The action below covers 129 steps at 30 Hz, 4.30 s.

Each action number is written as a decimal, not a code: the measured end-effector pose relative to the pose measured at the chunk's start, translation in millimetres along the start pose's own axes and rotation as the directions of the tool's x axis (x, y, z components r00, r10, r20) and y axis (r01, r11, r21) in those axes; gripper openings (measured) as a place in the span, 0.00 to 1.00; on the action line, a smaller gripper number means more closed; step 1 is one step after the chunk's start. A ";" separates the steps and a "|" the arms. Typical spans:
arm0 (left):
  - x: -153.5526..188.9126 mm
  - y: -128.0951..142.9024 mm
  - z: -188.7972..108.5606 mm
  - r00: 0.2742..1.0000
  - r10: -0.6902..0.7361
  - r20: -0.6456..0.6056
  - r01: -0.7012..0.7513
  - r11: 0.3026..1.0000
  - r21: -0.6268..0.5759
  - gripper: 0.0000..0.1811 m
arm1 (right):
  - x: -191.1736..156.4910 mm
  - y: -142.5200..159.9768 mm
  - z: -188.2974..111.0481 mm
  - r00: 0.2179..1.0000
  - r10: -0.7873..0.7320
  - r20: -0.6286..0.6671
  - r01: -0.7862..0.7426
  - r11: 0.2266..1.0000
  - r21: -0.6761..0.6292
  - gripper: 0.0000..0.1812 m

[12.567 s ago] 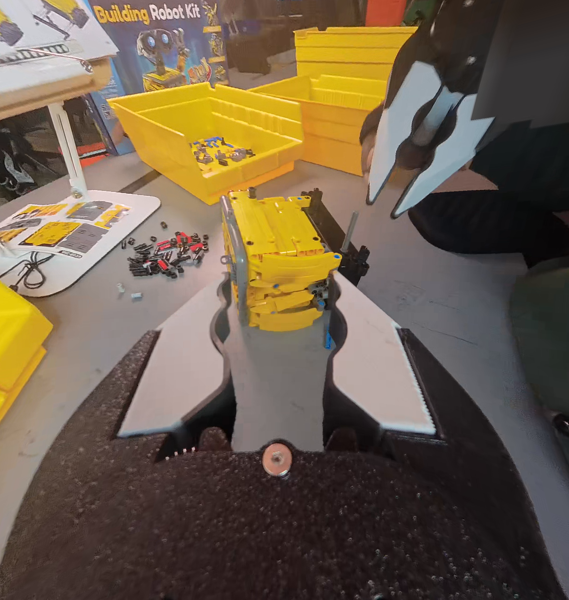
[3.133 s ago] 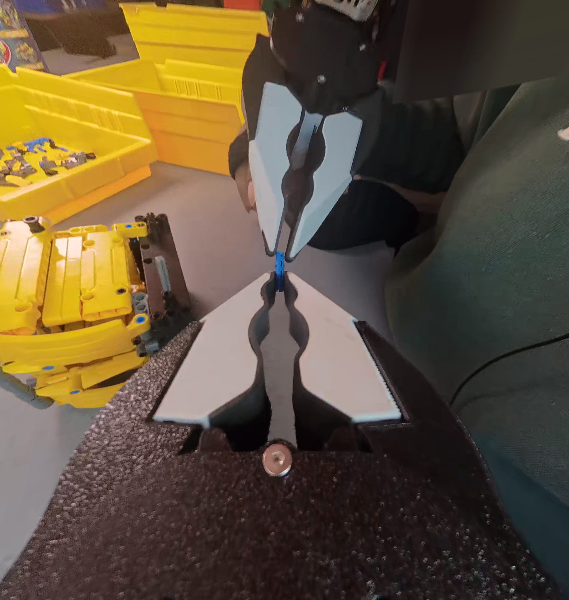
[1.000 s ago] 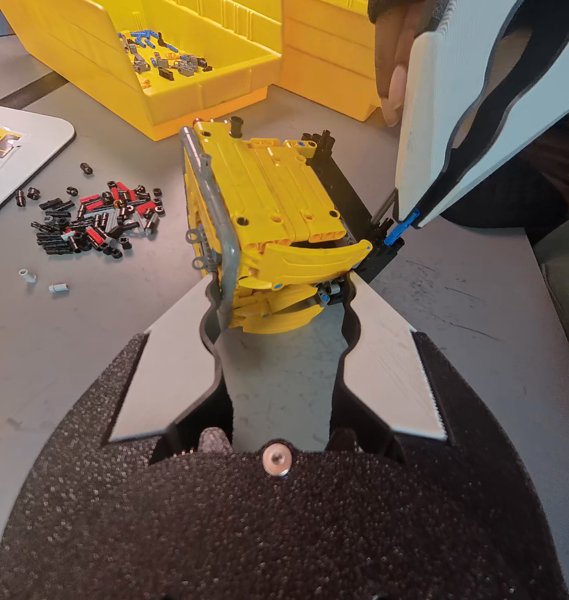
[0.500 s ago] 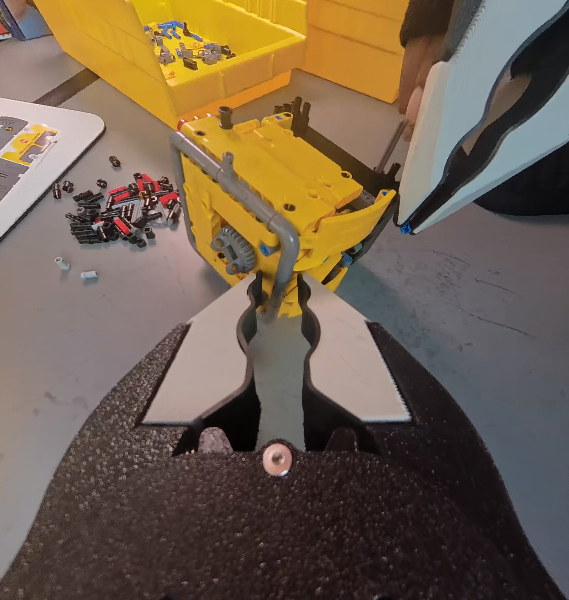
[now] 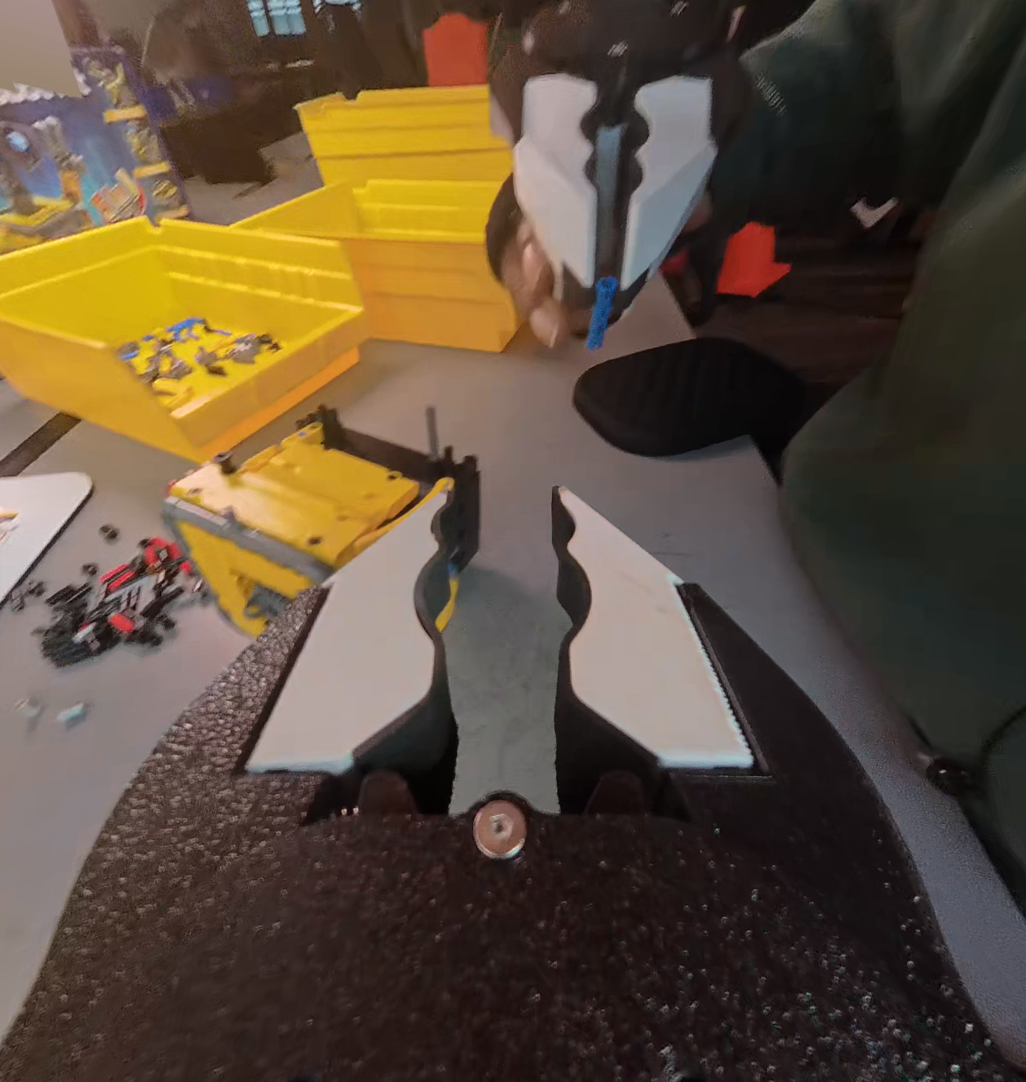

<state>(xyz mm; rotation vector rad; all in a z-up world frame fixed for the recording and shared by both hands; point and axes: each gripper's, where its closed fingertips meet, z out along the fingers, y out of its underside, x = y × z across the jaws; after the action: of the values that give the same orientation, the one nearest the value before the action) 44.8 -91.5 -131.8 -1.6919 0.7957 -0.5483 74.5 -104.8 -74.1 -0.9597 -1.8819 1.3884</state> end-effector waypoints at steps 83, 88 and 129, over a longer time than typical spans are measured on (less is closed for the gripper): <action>-77.2 38.2 74.2 0.962 0.182 -0.204 -0.265 0.803 -0.534 0.72 | 52.8 95.3 -14.5 0.838 -0.303 0.454 0.544 0.414 -0.730 0.02; -78.0 37.9 74.2 0.962 0.185 -0.203 -0.266 0.814 -0.516 0.72 | 50.0 95.6 -13.5 0.830 -0.318 0.458 0.556 0.417 -0.719 0.02; -88.8 37.6 78.1 0.991 0.119 0.069 -0.058 0.817 -0.573 0.71 | 71.2 102.1 -36.2 0.821 0.276 -0.500 -0.413 0.891 -0.186 0.02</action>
<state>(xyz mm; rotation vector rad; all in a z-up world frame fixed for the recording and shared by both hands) 33.3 20.4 -184.3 -2.1974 1.0270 -0.1508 84.4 -7.3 -158.9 -1.6916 -1.6076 0.9551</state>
